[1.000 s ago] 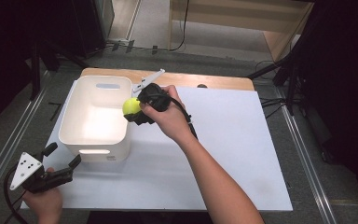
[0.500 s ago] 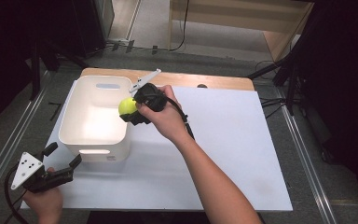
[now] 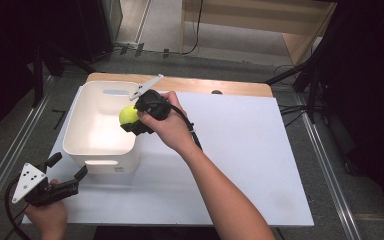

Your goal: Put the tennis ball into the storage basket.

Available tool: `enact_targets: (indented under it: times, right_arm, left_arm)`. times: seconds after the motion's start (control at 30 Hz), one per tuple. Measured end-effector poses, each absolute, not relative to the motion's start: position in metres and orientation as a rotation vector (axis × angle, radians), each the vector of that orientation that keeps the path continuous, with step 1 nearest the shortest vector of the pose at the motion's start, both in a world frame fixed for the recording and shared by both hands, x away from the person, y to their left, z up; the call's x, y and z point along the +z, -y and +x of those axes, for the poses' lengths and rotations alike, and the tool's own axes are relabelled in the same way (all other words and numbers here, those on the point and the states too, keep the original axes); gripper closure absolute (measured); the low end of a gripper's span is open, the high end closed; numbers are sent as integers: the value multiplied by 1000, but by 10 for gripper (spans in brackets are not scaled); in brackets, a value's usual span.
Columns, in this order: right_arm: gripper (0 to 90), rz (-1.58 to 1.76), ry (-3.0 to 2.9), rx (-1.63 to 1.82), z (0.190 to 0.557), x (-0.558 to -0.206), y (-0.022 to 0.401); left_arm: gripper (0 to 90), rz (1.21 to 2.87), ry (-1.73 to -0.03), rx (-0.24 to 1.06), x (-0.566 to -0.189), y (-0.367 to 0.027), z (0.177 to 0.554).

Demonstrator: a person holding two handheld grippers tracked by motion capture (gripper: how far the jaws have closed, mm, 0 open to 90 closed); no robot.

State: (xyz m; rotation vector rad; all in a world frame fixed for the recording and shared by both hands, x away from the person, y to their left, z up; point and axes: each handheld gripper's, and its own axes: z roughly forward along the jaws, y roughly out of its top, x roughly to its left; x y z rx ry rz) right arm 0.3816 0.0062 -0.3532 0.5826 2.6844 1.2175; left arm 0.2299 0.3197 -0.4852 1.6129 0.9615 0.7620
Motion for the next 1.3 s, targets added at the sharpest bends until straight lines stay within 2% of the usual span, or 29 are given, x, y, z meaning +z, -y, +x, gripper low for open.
enact_targets:
  times: [0.93, 1.3]
  right_arm:
    - [234, 493, -2790, 1150, 381, -375, -33]
    - [145, 504, -2792, 1161, 379, -373, -28]
  left_arm:
    - [79, 1615, -956, 765, -485, -319, 230]
    - [79, 1615, -959, 766, -485, -319, 230]
